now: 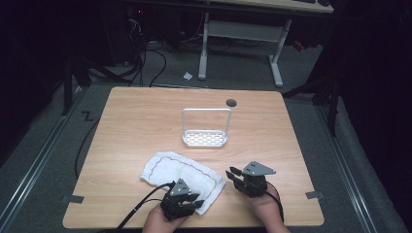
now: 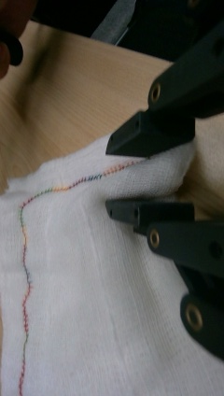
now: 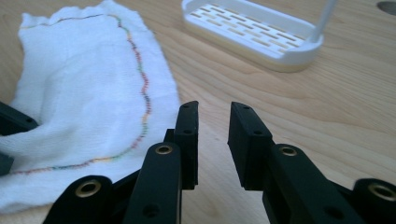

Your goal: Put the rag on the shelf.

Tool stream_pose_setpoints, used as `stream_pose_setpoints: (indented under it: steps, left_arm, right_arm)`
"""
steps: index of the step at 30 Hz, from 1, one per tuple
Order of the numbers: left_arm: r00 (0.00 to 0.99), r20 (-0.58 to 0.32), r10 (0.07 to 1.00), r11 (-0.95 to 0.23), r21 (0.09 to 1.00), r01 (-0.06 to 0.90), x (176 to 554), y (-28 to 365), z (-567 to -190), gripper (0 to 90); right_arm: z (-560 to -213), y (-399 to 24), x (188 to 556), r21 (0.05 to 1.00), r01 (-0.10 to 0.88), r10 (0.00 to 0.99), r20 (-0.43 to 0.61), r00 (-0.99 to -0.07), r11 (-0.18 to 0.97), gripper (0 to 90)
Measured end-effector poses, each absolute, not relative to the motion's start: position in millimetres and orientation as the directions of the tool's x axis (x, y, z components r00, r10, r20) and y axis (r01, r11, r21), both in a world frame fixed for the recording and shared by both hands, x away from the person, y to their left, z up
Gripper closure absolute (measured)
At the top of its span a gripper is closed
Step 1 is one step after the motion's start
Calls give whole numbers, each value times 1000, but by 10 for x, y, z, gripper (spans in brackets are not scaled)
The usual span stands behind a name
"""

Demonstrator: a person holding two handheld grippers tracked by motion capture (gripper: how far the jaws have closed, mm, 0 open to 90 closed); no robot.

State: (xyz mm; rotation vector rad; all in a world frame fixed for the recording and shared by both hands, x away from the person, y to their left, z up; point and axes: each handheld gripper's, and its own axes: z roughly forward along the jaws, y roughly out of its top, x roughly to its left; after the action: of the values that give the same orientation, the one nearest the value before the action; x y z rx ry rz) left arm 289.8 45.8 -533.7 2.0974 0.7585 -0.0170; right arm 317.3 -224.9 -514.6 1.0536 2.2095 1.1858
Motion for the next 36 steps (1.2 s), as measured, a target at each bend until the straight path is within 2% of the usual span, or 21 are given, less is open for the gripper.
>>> stream_pose_setpoints:
  steps: [4, 7, 10, 11, 12, 13, 17, 21, 29, 31, 34, 36]
  left_arm:
    - [815, -264, 515, -390, 775, 498, 2889, 637, -5222, 534]
    - [787, -234, 571, -369, 783, 501, 2958, 831, -5198, 543]
    - [733, -244, 635, -348, 757, 553, 3068, 975, -5296, 677]
    - [721, -248, 647, -343, 749, 566, 3090, 996, -5323, 736]
    - [721, -248, 647, -343, 749, 566, 3090, 996, -5323, 777]
    - [707, -255, 659, -333, 744, 579, 3133, 1021, -5368, 812]
    - [717, -213, 664, -370, 740, 562, 3140, 986, -5348, 858]
    - [701, -250, 667, -342, 734, 587, 3171, 989, -5354, 868]
    - [686, -235, 689, -330, 740, 586, 3195, 1015, -5352, 860]
    - [682, -224, 696, -313, 760, 569, 3177, 1005, -5303, 816]
    - [682, -242, 690, -281, 778, 561, 3204, 951, -5263, 717]
    - [679, -239, 694, -293, 767, 570, 3236, 895, -5285, 712]
  right_arm:
    - [-5159, -2095, 3158, 825, 421, 753, -7, -658, 376, 715]
    - [-5163, -1940, 3188, 809, 423, 731, -11, -683, 407, 717]
    - [-5173, -1776, 3278, 778, 437, 710, -16, -704, 451, 774]
    - [-5178, -1725, 3313, 769, 443, 709, -19, -705, 461, 820]
    - [-5178, -1725, 3313, 769, 443, 709, -19, -705, 461, 820]
    - [-5195, -1644, 3405, 750, 462, 705, -7, -709, 472, 900]
    - [-5290, -1590, 3494, 717, 495, 708, 3, -706, 491, 900]
    - [-5289, -1659, 3315, 712, 498, 704, 8, -710, 495, 900]
    - [-5304, -1782, 2757, 713, 507, 671, 71, -738, 483, 900]
    - [-5258, -1772, 2777, 723, 486, 662, 52, -748, 492, 900]
    - [-5137, -1741, 3003, 754, 483, 684, 62, -727, 446, 900]
    - [-5072, -1667, 3228, 766, 479, 695, 59, -716, 428, 900]
